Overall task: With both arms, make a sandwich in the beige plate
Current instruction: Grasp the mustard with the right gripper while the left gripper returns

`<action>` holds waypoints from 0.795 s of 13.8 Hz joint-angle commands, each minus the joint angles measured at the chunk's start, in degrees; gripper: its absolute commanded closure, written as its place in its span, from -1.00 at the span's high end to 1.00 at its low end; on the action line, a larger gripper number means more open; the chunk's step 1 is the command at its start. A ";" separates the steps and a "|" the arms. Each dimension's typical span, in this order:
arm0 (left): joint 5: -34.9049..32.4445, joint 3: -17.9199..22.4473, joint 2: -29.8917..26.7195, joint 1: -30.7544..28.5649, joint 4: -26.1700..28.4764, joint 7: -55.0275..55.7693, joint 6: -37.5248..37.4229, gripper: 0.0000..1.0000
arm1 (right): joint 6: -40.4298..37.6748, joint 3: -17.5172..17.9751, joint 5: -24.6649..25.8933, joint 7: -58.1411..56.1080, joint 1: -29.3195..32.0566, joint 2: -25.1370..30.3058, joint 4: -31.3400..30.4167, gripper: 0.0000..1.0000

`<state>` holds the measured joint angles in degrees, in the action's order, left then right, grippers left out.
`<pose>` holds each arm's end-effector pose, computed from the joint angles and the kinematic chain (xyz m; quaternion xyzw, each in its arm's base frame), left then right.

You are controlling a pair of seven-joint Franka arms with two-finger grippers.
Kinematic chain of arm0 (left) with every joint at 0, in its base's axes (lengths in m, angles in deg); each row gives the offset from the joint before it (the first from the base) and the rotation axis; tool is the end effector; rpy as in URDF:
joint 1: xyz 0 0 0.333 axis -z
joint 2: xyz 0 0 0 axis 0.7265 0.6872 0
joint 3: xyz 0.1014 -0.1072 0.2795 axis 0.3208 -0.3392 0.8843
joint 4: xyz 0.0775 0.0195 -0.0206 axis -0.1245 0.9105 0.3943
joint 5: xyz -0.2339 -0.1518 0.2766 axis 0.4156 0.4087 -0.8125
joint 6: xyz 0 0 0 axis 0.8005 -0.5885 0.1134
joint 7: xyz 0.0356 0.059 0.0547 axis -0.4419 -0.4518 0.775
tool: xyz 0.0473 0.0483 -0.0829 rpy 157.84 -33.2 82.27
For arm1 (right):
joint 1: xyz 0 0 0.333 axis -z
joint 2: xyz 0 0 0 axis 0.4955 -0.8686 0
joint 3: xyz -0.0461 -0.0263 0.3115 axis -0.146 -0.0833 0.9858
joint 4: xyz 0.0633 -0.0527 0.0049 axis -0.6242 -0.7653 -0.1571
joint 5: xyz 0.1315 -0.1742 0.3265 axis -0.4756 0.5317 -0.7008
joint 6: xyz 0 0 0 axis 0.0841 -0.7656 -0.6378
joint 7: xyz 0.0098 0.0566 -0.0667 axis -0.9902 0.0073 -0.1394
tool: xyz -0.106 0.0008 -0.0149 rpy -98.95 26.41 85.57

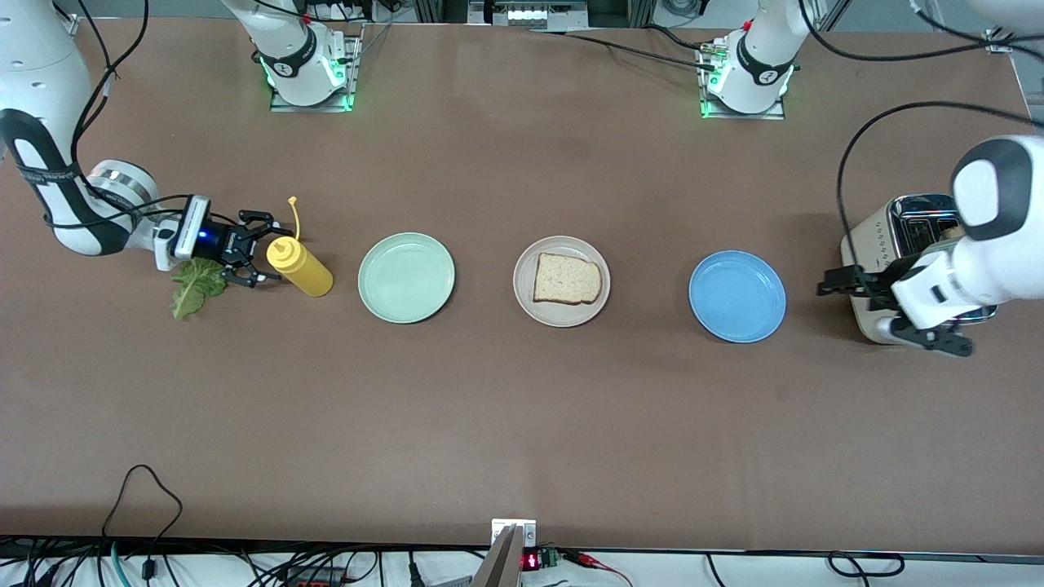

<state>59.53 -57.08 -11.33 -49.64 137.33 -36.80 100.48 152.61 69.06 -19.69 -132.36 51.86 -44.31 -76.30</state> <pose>0.6332 0.0310 0.4420 0.9921 -0.1033 -0.0440 0.0554 0.4660 -0.0947 0.1103 -0.6067 -0.5028 -0.4434 0.4272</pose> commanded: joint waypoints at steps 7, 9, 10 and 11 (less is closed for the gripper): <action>-4.07 0.41 -12.43 1.99 -5.56 17.96 -15.76 1.00 | -0.41 0.29 -3.89 -1.93 -3.26 -1.31 0.73 1.00; -4.15 0.32 -14.73 2.16 -2.40 18.05 -15.24 1.00 | -0.15 0.29 -3.98 -1.93 -3.35 -1.66 0.99 1.00; -4.24 -0.29 -15.78 2.08 -0.73 18.05 -14.97 1.00 | -0.24 0.29 -3.98 -1.93 -3.70 -1.75 1.25 1.00; -4.42 -0.47 -17.10 1.99 1.20 17.96 -14.01 1.00 | -0.32 0.29 -3.98 -1.93 -3.87 -1.84 1.51 0.87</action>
<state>56.19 -57.11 -24.68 -47.85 133.34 -19.74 84.97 152.63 69.33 -22.54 -132.35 48.84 -45.01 -75.83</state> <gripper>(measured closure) 0.000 0.000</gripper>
